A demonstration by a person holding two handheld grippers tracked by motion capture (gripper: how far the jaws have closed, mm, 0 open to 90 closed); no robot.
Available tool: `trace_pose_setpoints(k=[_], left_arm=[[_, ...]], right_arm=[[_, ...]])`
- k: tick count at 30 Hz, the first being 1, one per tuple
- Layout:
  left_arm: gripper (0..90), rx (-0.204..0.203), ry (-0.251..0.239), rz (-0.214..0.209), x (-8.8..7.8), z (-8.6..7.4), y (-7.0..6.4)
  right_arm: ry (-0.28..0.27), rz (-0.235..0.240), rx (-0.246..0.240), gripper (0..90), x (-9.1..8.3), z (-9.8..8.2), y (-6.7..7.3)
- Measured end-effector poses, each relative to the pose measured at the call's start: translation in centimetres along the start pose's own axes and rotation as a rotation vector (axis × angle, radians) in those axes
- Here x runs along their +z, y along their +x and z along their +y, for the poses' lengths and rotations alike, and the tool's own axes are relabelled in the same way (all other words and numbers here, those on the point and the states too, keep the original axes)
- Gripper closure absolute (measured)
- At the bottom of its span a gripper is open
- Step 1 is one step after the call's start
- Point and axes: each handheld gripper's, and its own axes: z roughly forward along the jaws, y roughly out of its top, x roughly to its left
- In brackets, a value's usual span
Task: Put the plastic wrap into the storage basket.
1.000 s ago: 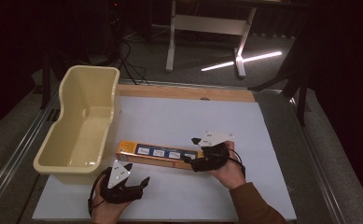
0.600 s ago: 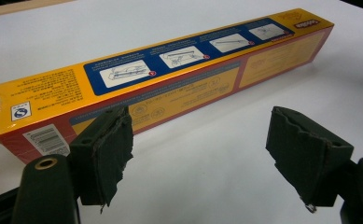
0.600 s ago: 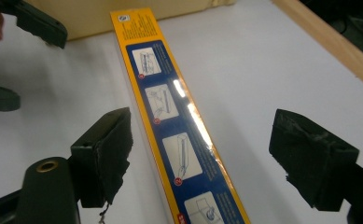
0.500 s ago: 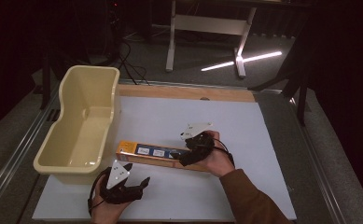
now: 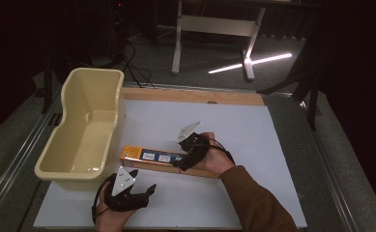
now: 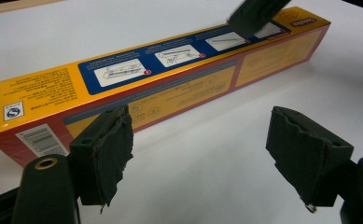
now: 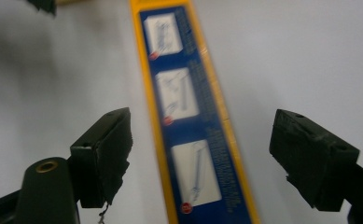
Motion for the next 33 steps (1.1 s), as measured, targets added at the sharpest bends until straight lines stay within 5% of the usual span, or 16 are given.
trace_pose_setpoints(k=[17, 24, 33], left_arm=[[22.7, 0.002, 0.001, -0.004, 0.0, 0.0, -0.1], [22.7, 0.001, -0.001, -0.009, 0.0, 0.0, -0.2], [23.0, -0.002, 0.001, -0.008, 0.0, -0.1, -0.2]], right_arm=[[0.19, 0.089, -0.036, 20.4, 4.3, 0.4, -1.0], [0.261, 0.104, -0.073, 31.1, 6.0, 0.9, -0.9], [0.273, 0.137, -0.054, 36.3, 6.2, 0.7, -1.3]])
